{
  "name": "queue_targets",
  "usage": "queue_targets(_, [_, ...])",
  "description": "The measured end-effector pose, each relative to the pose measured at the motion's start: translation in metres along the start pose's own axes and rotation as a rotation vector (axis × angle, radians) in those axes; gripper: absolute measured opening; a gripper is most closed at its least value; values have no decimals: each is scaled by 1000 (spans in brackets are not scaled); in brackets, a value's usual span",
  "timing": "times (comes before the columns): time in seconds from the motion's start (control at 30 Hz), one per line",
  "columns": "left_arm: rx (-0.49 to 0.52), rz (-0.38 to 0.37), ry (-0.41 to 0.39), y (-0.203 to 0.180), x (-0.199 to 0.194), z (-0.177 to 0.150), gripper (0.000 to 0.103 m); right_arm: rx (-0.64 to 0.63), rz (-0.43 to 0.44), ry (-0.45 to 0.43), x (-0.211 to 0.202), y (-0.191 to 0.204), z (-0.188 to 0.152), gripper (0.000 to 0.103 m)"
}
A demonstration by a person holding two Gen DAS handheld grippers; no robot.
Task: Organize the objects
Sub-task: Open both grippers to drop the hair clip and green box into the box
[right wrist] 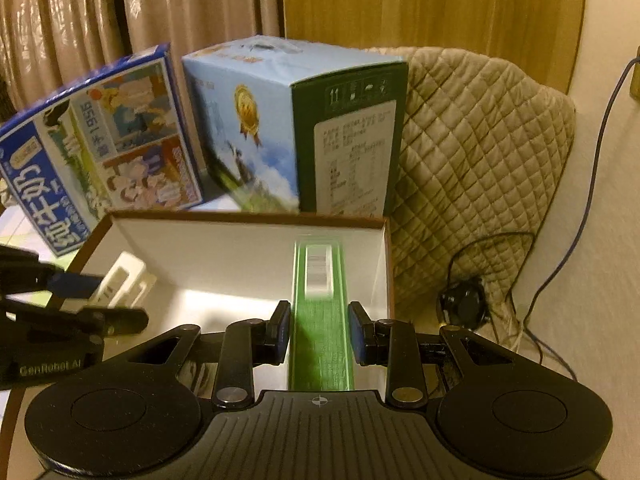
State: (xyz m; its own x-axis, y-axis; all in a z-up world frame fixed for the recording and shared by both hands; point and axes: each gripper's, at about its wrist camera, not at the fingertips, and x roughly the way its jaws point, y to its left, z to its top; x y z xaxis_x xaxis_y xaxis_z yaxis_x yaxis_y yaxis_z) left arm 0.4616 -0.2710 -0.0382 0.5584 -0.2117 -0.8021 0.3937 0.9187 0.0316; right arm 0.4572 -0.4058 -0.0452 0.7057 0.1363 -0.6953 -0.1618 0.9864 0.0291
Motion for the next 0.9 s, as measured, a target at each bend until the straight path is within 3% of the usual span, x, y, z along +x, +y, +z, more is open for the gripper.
queue_targets(0.47, [7,7,0,-3,15,8,35,10,33,16,-3,-6,-2,28])
queue_targets(0.5, [7,6,-8,-3,15,9,37,7,37,20,-4,-5,-3,28])
queue_targets(0.6, [10,14,-39,-3,10,11,63,4,53,22,-9,-4,-6,31])
queue_targets(0.77, [3,12,-65,1,-4,11,71,7,95,12,-30,0,-13,48])
queue_targets(0.9, [-38,-11,-73,8,-23,5,79,21,119,14,-49,3,-22,53])
